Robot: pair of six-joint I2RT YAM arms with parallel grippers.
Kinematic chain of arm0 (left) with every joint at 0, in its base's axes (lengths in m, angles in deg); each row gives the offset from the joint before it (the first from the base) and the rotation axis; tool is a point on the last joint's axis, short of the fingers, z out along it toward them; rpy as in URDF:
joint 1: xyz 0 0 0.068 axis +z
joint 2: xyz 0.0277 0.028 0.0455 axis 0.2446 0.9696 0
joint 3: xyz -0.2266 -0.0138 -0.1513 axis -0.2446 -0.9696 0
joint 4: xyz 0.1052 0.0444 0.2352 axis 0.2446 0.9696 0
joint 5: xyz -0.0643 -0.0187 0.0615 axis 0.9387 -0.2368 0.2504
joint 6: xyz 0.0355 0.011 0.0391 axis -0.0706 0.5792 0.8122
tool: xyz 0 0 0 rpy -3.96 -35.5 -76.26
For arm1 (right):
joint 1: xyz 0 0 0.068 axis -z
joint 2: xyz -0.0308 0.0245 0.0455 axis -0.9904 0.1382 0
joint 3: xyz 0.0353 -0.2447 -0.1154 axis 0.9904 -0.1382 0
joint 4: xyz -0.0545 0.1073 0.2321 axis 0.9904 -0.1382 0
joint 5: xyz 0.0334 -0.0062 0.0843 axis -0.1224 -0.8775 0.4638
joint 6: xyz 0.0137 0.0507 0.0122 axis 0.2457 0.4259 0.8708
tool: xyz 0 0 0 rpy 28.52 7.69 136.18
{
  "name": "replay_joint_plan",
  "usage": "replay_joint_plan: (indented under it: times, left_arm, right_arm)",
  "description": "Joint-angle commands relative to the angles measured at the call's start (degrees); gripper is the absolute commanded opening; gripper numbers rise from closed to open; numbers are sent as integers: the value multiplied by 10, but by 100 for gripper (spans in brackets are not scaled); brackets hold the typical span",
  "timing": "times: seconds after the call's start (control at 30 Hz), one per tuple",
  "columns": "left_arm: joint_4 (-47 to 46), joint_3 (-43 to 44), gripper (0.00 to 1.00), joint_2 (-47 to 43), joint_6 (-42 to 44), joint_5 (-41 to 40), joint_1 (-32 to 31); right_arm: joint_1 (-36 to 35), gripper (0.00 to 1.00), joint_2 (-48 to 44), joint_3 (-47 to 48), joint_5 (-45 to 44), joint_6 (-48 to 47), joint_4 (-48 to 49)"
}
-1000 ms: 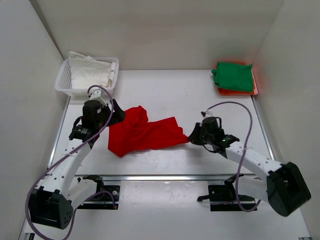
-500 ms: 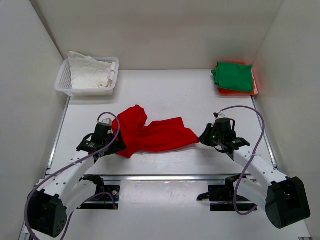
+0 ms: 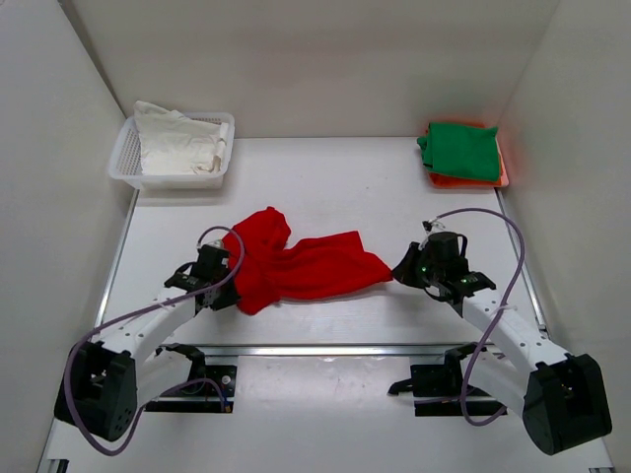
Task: Fold and stack the t-shirts
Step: Flatten out the tshirt
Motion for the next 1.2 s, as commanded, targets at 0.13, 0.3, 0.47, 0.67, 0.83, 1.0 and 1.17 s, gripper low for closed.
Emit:
replay_joint_plan:
  times: [0.13, 0.3, 0.47, 0.67, 0.83, 1.0, 1.17]
  left_arm:
    - [108, 260, 0, -57, 56, 38, 81]
    - [165, 506, 0, -32, 88, 13, 92]
    - [80, 560, 0, -86, 78, -19, 98]
    - [24, 612, 0, -132, 85, -67, 80]
    - [41, 705, 0, -127, 105, -104, 41]
    - [61, 711, 0, -117, 93, -91, 35]
    - [32, 580, 0, -156, 62, -18, 62]
  right_arm:
    - [83, 0, -20, 129, 57, -78, -44]
    - [136, 0, -16, 300, 117, -128, -117]
    - [186, 0, -19, 437, 167, -145, -144]
    - [226, 0, -54, 509, 179, -140, -156]
    - [230, 0, -75, 589, 153, -141, -173]
    - [229, 0, -68, 565, 196, -118, -174]
    - [108, 0, -66, 326, 199, -90, -92]
